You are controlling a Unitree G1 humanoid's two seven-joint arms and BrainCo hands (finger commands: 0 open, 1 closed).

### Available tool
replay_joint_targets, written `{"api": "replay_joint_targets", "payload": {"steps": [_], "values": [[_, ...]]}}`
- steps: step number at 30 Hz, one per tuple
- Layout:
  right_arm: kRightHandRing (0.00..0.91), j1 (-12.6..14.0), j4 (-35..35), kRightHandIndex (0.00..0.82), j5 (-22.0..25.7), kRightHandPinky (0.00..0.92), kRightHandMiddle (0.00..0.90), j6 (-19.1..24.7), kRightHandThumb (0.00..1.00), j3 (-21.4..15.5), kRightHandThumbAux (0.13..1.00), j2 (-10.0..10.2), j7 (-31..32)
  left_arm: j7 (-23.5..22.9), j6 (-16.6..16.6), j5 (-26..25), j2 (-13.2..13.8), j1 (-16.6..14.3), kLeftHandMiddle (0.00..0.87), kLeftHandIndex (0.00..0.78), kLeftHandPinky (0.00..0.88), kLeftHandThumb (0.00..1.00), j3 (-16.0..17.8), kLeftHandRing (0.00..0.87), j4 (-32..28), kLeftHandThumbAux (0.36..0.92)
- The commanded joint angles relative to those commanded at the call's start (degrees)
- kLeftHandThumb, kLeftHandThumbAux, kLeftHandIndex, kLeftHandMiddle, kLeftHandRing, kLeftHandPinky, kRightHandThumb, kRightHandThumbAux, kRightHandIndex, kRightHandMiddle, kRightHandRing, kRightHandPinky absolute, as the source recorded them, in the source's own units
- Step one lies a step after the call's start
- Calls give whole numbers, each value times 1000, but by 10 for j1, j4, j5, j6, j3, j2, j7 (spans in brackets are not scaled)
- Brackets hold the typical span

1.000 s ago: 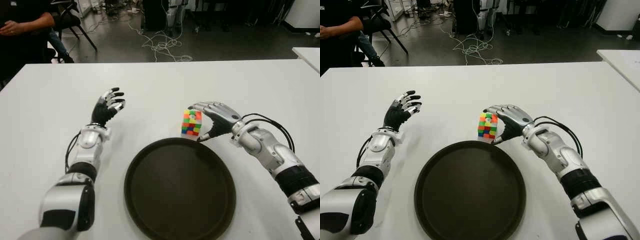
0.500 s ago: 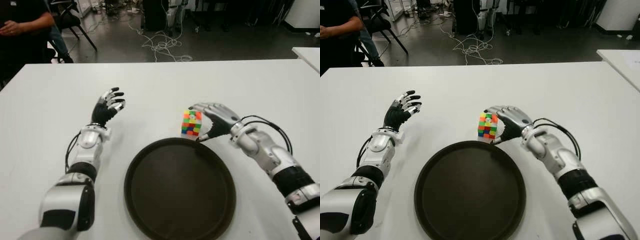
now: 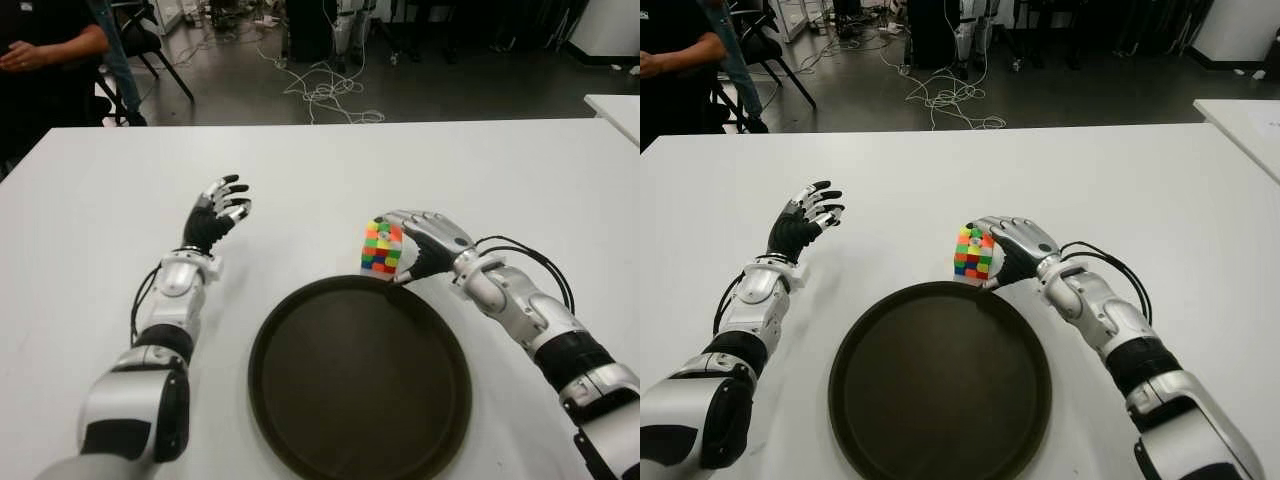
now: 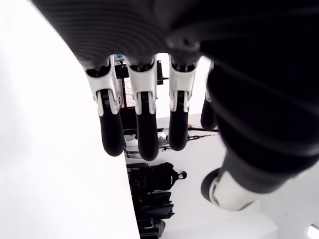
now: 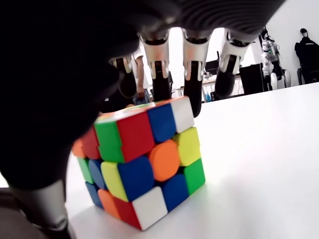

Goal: Pick up the Rubik's Cube and put it in the plate

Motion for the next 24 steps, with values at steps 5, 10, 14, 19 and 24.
{"api": "replay_joint_targets", "payload": {"steps": [5, 10, 14, 19, 24], "values": [[183, -3, -2, 149, -5, 158, 187, 2, 0, 5, 733, -1, -2, 2, 2, 1, 1, 0, 255, 191, 319, 104, -1, 273, 0, 790], [175, -7, -4, 143, -4, 145, 178, 7, 0, 10, 730, 1, 0, 3, 4, 2, 1, 0, 254, 191, 319, 109, -2, 274, 0, 784], [176, -10, -5, 146, -3, 151, 180, 10, 0, 12, 733, 4, 5, 2, 3, 0, -1, 0, 255, 190, 319, 112, 0, 276, -1, 778], [179, -12, -4, 152, -3, 155, 184, 11, 0, 15, 738, 4, 7, 4, 0, 2, -1, 1, 256, 187, 312, 108, -1, 272, -1, 781], [178, -18, 0, 150, -5, 150, 183, 12, 0, 19, 754, 6, 7, 6, -2, 3, 0, 1, 254, 190, 318, 108, -2, 272, -1, 781]]}}
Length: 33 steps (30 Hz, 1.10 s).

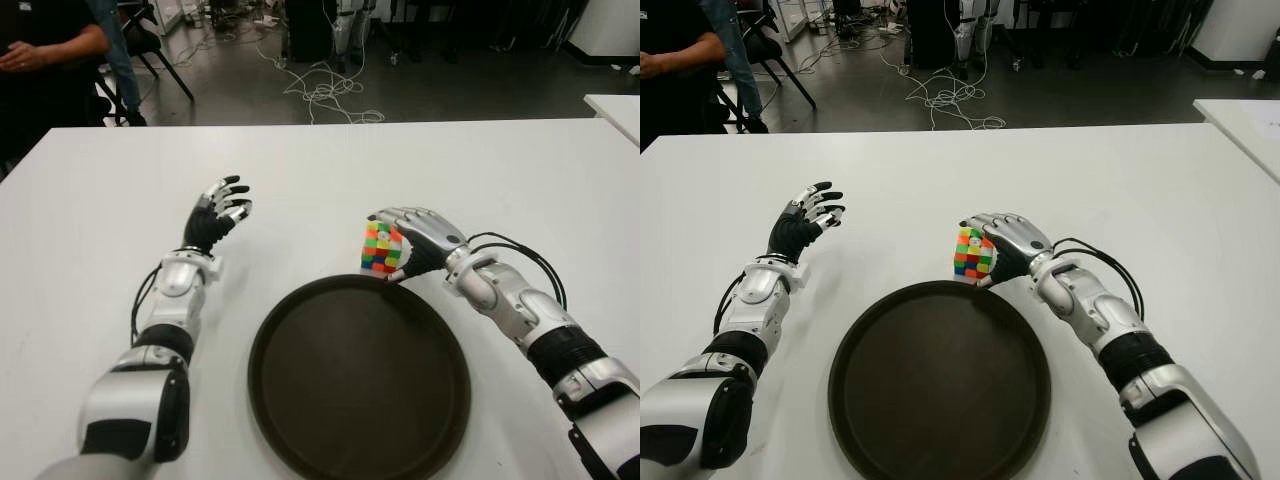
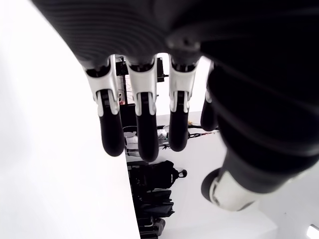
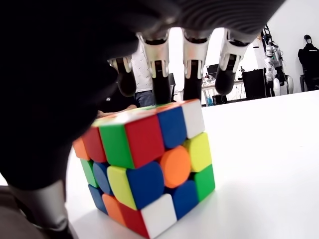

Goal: Pick up the Rubik's Cube and put it in the plate

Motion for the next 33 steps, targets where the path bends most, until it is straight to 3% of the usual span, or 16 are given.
{"api": "replay_joint_targets", "payload": {"steps": [21, 33], "values": [[182, -32, 29, 154, -17, 165, 183, -3, 0, 24, 773, 8, -16, -8, -5, -1, 1, -2, 253, 194, 324, 81, 1, 278, 6, 758], [193, -51, 43, 160, -28, 189, 194, -9, 0, 38, 799, 13, -31, -7, 0, 1, 3, -2, 258, 196, 325, 118, 0, 282, 6, 766]]}}
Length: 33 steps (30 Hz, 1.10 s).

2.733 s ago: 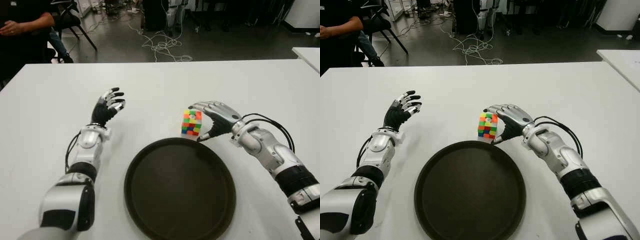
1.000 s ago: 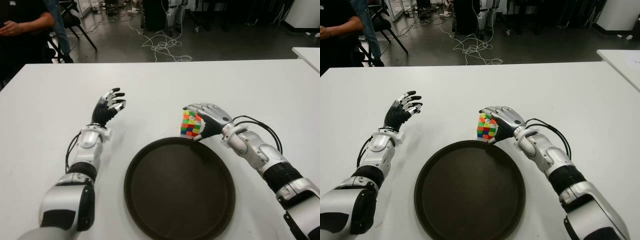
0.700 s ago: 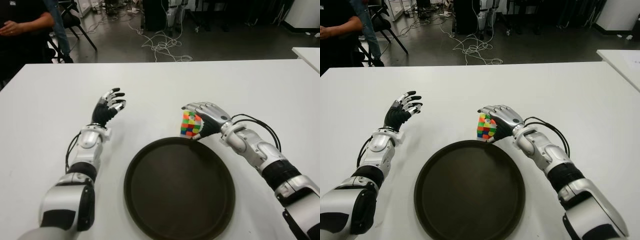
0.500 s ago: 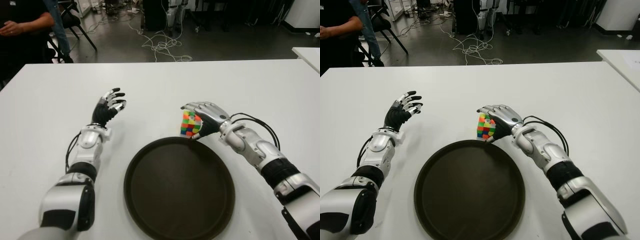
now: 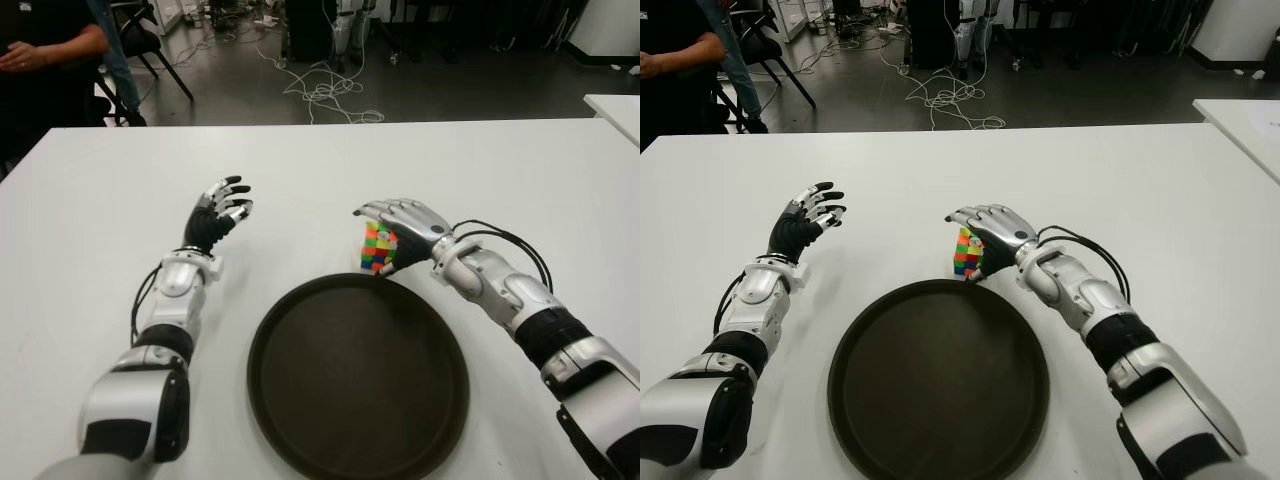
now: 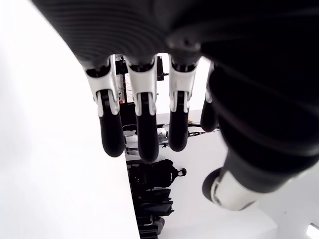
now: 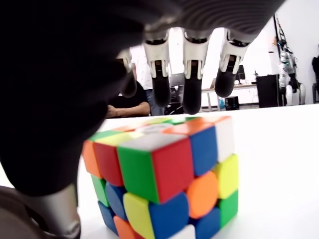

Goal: Pick up the Rubik's Cube and put it in the plate

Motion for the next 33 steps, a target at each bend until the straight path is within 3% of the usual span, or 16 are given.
{"api": "replay_joint_targets", "payload": {"steps": [33], "values": [[186, -16, 19, 146, 7, 169, 185, 25, 0, -5, 778, 6, -7, -5, 1, 0, 0, 0, 257, 194, 332, 118, 0, 281, -2, 773]]}}
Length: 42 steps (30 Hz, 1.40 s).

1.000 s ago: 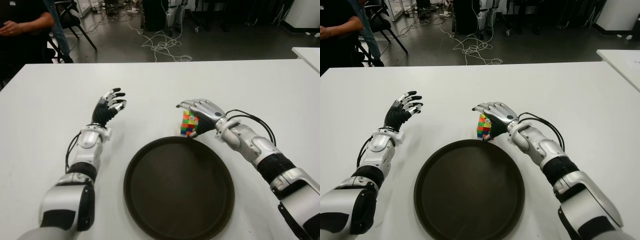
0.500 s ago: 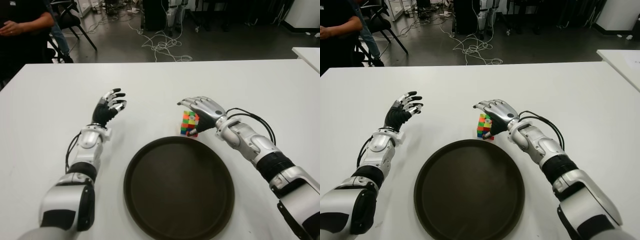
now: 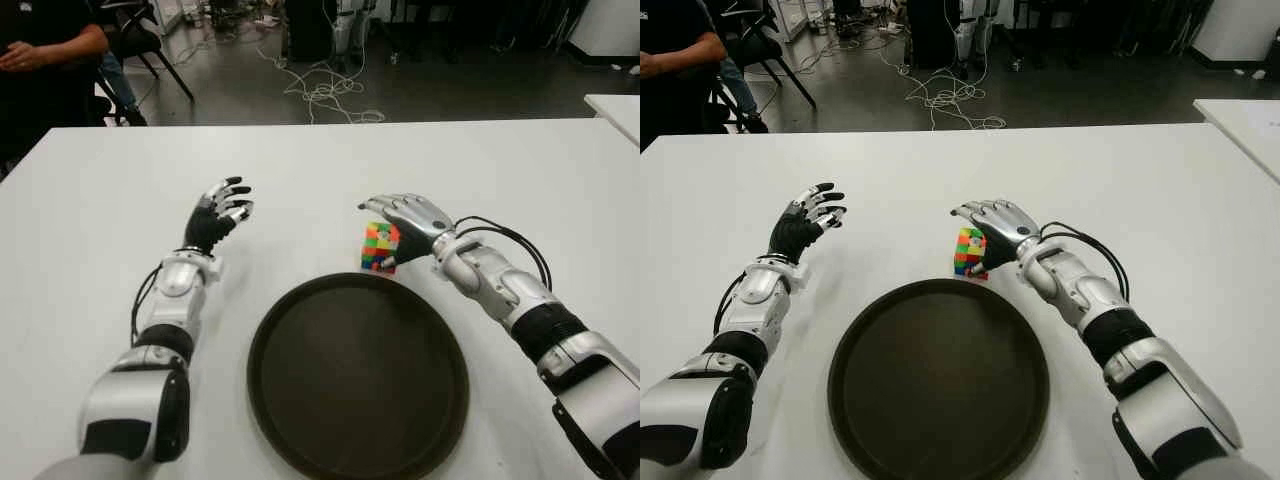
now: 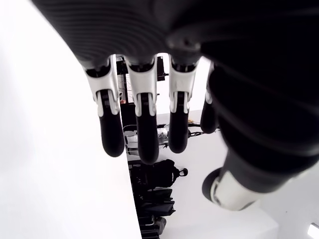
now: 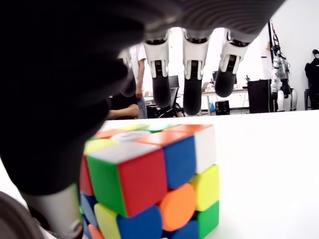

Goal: Pick up the Rubik's Cube and put it in the plate

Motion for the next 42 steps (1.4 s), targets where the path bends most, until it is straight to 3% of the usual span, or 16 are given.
{"api": "replay_joint_targets", "payload": {"steps": [27, 42], "values": [[181, 3, -16, 141, 4, 158, 178, 4, 0, -10, 750, -11, -1, 6, 2, -4, -4, 0, 262, 199, 329, 170, 3, 284, -1, 772], [192, 2, -5, 150, 5, 170, 187, -10, 0, -7, 774, -12, -2, 11, -1, 5, -2, 1, 262, 202, 318, 136, -5, 280, -3, 767]]}}
